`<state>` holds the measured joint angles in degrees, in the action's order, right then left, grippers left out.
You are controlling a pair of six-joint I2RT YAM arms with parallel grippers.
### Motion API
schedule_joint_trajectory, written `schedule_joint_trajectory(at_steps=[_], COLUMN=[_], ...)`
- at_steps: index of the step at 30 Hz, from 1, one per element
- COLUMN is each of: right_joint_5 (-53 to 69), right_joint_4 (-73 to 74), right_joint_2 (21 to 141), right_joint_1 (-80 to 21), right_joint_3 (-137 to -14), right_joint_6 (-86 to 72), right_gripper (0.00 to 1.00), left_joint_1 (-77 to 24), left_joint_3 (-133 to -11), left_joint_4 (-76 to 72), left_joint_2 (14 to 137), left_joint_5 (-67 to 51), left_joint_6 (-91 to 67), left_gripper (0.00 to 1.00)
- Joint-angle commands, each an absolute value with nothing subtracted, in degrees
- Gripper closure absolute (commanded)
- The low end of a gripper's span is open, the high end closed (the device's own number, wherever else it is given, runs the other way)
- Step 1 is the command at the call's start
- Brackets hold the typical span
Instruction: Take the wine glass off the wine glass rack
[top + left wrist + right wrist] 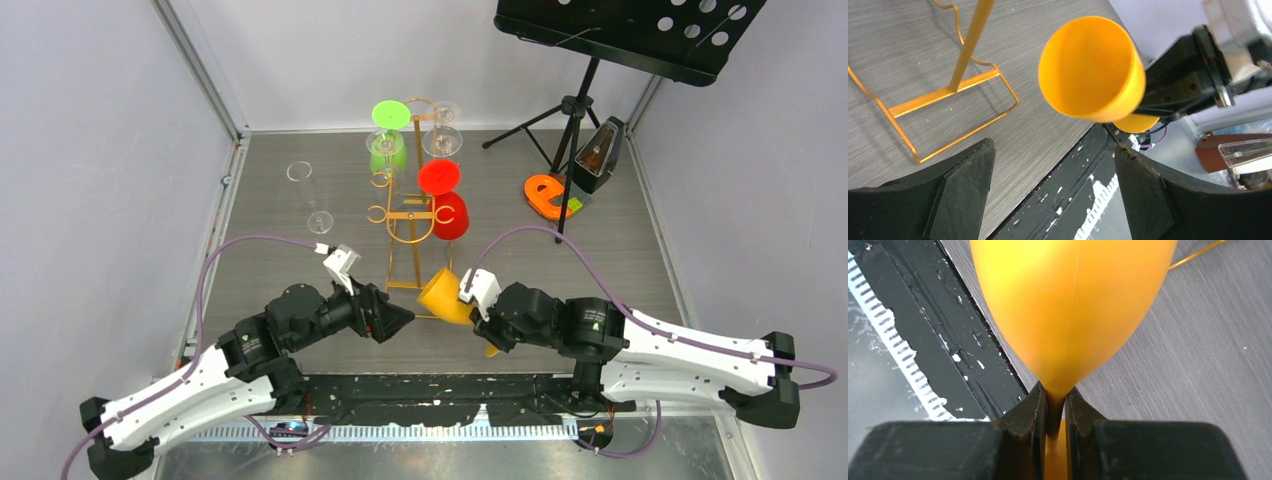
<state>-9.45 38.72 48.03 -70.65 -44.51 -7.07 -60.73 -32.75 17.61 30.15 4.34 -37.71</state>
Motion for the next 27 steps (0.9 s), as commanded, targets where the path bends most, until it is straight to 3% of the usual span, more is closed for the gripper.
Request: schedule_joint_trajectory(at_steps=[1, 8, 27], right_joint_5=[-14.1, -18.6, -31.3], right_joint_4=[38.8, 36.8, 30.0], right_joint_2=[48.2, 50.0, 54.3], right_joint_1=[-74.8, -81.5, -88.3], right_joint_3=[-48.1, -48.5, -51.5], right_joint_6=[0.9, 7.2, 15.3], right_gripper=[0.94, 0.94, 0.94], left_joint_1=[-53.3, -44.0, -36.5], left_joint_3=[-30.1, -26.1, -22.6], left_joint_4=[11.6, 6.8, 10.7], left_joint_2=[27.8, 27.7, 27.1], left_joint_5=[-6.6, -17.7, -31.2], left_joint_6=[-44.7, -51.6, -54.8], left_gripper=[0.13, 0.17, 0.24])
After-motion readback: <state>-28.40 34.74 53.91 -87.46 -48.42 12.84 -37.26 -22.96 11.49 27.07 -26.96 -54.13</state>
